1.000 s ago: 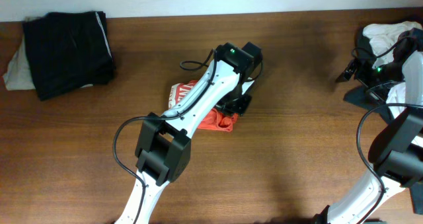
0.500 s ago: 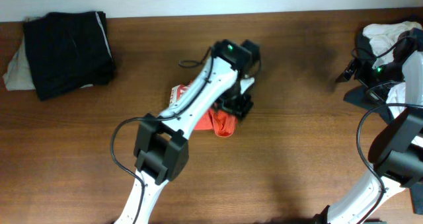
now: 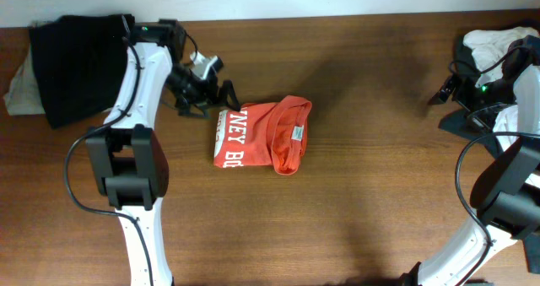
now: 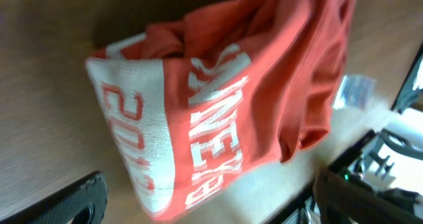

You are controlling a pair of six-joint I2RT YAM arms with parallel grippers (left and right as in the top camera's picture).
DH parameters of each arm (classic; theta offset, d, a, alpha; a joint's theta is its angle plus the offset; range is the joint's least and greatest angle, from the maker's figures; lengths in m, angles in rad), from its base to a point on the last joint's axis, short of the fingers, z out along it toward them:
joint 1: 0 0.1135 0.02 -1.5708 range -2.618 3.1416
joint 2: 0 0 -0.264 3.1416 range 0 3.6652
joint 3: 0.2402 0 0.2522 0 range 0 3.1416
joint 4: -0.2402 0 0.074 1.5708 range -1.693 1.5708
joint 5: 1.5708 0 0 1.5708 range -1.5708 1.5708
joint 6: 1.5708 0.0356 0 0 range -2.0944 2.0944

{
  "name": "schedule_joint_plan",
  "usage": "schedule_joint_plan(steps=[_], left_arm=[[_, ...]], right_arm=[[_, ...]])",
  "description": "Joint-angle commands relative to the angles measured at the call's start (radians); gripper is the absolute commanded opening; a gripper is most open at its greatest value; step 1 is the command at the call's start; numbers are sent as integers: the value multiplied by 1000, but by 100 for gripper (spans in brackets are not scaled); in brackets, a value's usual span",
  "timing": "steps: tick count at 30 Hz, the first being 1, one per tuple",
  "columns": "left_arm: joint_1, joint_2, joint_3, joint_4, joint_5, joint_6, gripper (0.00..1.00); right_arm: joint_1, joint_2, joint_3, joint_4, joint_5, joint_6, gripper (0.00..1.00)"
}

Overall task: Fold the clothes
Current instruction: 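Grasp the folded red T-shirt with the left gripper and carry it top-left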

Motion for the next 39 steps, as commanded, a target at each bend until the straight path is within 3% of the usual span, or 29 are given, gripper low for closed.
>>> schedule_joint_plan(steps=[1,10,20,22,23,28,31,34,39], left_arm=[[-7,-8,-157,107,60,42,99],[-4,-8,-280,174,24,42,99],[-110,-8,-518,489,80,-19,97],[-113,-8,-518,495,80,-19,57],[-113,-8,-517,506,80,-19,25],[-107,-8,-507,565,62,-45,17],[-104,-8,-452,531,-126,-45,1],[-80,-8,-362,484,-319,-43,1],[3,-8,-263,494,-412,0,1]], right_arm=[[-5,3,18,0,-5,-6,99],[-5,3,18,0,-5,-6,99],[-5,3,18,0,-5,-6,99],[-5,3,18,0,-5,-6,99],[-5,3,18,0,-5,-6,99],[-5,3,18,0,-5,-6,99],[-5,3,18,0,-5,-6,99],[-5,3,18,0,-5,-6,99],[-5,3,18,0,-5,-6,99]])
